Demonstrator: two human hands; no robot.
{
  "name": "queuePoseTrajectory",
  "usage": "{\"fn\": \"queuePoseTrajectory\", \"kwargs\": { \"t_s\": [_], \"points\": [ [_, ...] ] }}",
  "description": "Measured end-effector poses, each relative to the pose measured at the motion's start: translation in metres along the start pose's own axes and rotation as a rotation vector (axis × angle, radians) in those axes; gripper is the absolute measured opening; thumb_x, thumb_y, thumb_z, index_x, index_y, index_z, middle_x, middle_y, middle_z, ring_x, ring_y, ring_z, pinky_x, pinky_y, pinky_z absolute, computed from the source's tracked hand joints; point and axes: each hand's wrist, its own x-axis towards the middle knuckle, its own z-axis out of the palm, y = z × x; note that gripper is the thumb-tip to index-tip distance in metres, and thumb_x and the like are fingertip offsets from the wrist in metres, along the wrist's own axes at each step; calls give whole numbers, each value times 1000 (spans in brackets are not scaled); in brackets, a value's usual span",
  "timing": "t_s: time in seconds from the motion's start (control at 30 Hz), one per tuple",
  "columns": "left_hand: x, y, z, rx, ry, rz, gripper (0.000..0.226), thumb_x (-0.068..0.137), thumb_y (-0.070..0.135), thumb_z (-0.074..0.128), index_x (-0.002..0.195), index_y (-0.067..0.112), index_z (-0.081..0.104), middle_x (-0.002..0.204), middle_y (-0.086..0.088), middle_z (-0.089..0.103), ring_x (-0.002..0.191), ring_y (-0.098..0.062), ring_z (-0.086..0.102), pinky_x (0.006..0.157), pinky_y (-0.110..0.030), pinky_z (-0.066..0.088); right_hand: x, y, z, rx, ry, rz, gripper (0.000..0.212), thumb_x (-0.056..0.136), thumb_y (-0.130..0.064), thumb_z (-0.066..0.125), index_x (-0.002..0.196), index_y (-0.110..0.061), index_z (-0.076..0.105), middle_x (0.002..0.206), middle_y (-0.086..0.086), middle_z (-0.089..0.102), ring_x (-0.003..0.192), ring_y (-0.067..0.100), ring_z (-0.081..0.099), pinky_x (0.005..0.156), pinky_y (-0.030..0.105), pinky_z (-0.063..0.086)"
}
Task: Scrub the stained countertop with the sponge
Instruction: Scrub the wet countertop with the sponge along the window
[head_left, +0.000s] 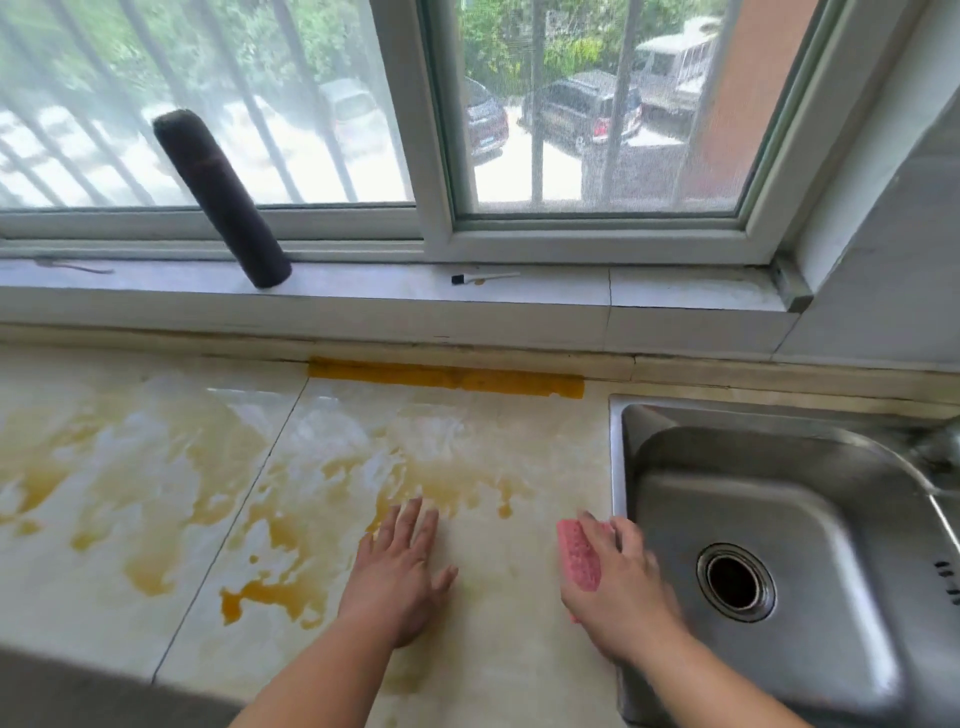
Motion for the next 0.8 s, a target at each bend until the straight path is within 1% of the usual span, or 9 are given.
{"fn": "queuePoseTrajectory", "kwargs": {
  "t_s": [0.1,0.27,0.43,0.5,0.53,0.6,0.63,0.73,0.8],
  "points": [
    [11,-38,-1,2,-10,27,82,105,67,26,165,31,-16,168,7,-33,157,-19,-27,130,-48,0,-5,-20,16,1,73,32,71,90,-54,43,155,-47,15,157,-8,14,141,20,32,109,38,37],
    [36,-113,-6,18,-1,112,87,102,70,29,165,32,-18,169,6,-34,157,-21,-28,130,-48,-2,-25,-67,66,-97,169,119,70,88,-56,42,152,-52,12,154,-7,17,136,22,35,108,37,37],
    [58,-139,-7,52,0,215,99,87,86,12,164,32,-21,166,3,-39,154,-23,-34,128,-51,-9,-21,-100,106,-276,188,176,77,83,-50,38,154,-41,10,152,2,15,125,28,33,103,37,41],
    [61,-139,-7,45,10,251,92,96,80,19,162,33,-23,163,3,-43,152,-24,-39,128,-51,-13,-18,-97,116,-301,199,188,77,88,-53,32,158,-37,5,162,4,3,140,28,20,115,39,32],
    [61,-139,-7,31,12,263,89,99,77,20,162,33,-23,163,3,-44,151,-25,-40,127,-51,-14,-19,-92,122,-287,201,165,76,90,-55,26,159,-36,1,166,1,-7,149,25,7,122,39,21],
    [60,-136,-5,15,17,261,87,100,76,19,162,33,-24,163,2,-44,150,-27,-41,127,-52,-15,-23,-85,132,-263,190,75,73,93,-53,17,160,-35,-5,166,-8,-22,153,15,-17,125,37,-1],
    [62,-135,-2,9,20,256,87,100,77,18,162,33,-25,162,0,-45,149,-28,-42,126,-54,-15,-26,-84,136,-264,176,41,71,94,-51,17,160,-35,-6,166,-9,-23,153,14,-22,124,35,-5],
    [65,-133,8,13,31,248,87,97,79,10,160,32,-28,160,-1,-49,146,-29,-47,124,-58,-18,-28,-80,142,-306,154,-16,70,98,-45,23,161,-30,-2,168,-6,-17,154,18,-17,122,36,0],
    [65,-133,13,24,41,242,87,97,78,8,160,32,-30,158,0,-51,145,-28,-49,123,-58,-19,-15,-79,138,-378,149,-34,69,98,-46,18,161,-28,-5,167,-6,-22,154,19,-20,122,40,1]
  ]
}}
